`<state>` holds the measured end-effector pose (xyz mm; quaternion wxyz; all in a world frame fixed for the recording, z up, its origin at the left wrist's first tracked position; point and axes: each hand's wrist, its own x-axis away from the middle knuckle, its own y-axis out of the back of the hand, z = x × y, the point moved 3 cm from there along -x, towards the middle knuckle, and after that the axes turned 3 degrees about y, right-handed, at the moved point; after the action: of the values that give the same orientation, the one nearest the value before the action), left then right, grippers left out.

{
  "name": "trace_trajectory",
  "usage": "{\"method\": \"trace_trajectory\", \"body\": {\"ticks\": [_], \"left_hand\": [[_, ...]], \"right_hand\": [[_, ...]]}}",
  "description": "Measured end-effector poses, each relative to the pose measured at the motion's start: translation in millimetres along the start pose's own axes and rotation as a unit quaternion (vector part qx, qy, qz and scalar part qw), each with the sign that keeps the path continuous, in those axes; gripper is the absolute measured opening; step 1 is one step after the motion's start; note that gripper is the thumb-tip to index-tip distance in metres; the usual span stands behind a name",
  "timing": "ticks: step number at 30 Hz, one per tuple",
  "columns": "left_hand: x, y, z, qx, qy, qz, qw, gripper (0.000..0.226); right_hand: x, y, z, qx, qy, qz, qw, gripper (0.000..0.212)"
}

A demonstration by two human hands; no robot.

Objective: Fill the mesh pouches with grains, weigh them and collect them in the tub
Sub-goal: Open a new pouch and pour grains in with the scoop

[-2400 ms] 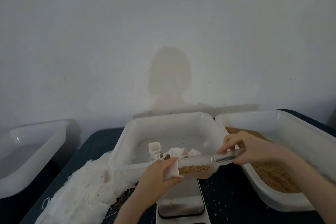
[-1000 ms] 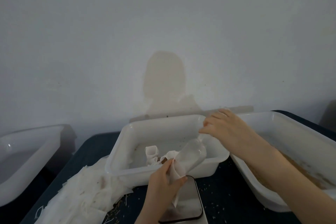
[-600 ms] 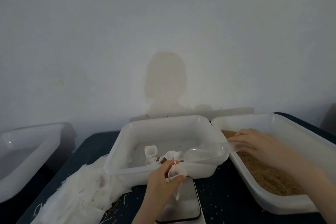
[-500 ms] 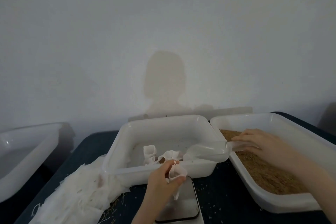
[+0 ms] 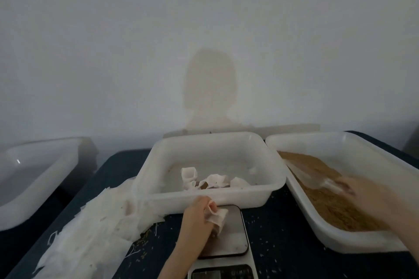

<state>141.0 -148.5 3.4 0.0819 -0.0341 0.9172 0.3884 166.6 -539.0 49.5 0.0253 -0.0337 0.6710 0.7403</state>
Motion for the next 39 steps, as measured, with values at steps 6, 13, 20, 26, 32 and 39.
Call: {"method": "trace_trajectory", "body": {"ticks": [6,13,20,26,32,39], "left_hand": [[1.9,0.9,11.4,-0.074,-0.032,0.005,0.997,0.023],[9.4,19.1,22.6,0.023,-0.079,0.008,0.997,0.037],[14.9,30.8,31.3,0.109,-0.082,-0.100,0.986,0.033],[19.7,35.0,56.4,0.201,-0.008,-0.259,0.945,0.026],[19.1,37.6,68.7,0.200,0.029,-0.309,0.929,0.027],[17.1,29.9,74.1,0.193,0.068,-0.297,0.933,0.026]], "right_hand": [[-5.9,-28.0,-6.8,0.070,-0.016,0.069,0.995,0.031],[10.7,4.3,37.3,0.106,-0.039,-0.028,0.993,0.039],[42.9,16.6,164.6,-0.153,0.176,-0.182,0.955,0.016],[29.3,-54.1,184.1,-0.318,0.147,-0.242,0.905,0.016],[18.2,-97.2,170.3,-0.402,0.051,-0.261,0.876,0.020],[19.2,-101.8,167.2,-0.379,0.070,-0.236,0.892,0.024]]}}
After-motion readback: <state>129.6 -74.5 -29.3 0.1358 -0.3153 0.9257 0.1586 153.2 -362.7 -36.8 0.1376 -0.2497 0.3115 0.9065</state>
